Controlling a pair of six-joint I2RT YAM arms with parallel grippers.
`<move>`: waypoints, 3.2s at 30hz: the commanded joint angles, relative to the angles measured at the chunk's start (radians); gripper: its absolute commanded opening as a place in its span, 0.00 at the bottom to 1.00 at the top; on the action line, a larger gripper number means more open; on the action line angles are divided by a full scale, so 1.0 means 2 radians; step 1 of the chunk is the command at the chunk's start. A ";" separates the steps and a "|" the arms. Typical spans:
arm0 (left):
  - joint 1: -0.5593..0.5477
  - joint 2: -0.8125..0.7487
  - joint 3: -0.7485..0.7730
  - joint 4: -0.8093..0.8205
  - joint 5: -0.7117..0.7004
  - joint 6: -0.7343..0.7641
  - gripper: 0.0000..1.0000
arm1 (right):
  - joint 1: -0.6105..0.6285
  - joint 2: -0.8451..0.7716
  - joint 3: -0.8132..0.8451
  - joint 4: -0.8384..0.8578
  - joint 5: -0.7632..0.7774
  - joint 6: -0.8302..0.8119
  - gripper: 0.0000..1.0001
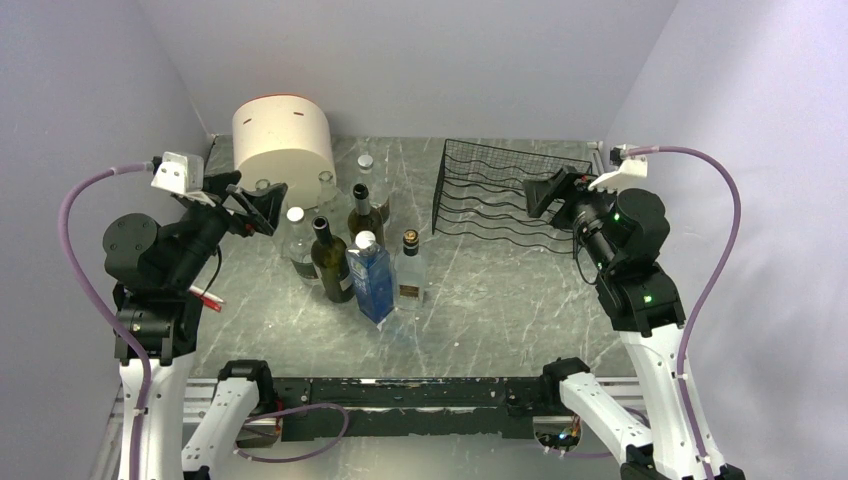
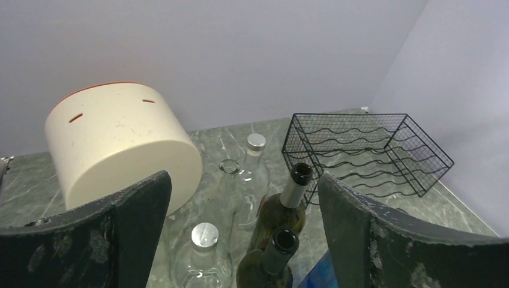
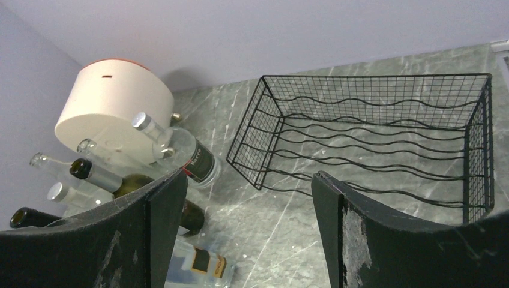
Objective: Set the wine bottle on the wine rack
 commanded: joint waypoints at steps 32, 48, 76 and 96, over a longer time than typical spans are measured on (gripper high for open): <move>0.004 0.014 0.002 0.112 0.274 -0.043 0.96 | 0.240 0.157 -0.027 0.097 -0.172 -0.150 0.66; -0.005 0.019 0.007 0.097 0.263 -0.034 0.96 | 0.294 0.212 -0.047 0.120 -0.113 -0.213 0.52; -0.109 0.094 0.040 0.090 0.235 -0.011 0.99 | 0.296 0.093 -0.118 0.204 -0.012 -0.216 0.00; -0.336 0.228 0.066 0.199 0.130 -0.032 0.94 | 0.295 -0.018 -0.044 0.054 0.220 -0.032 0.00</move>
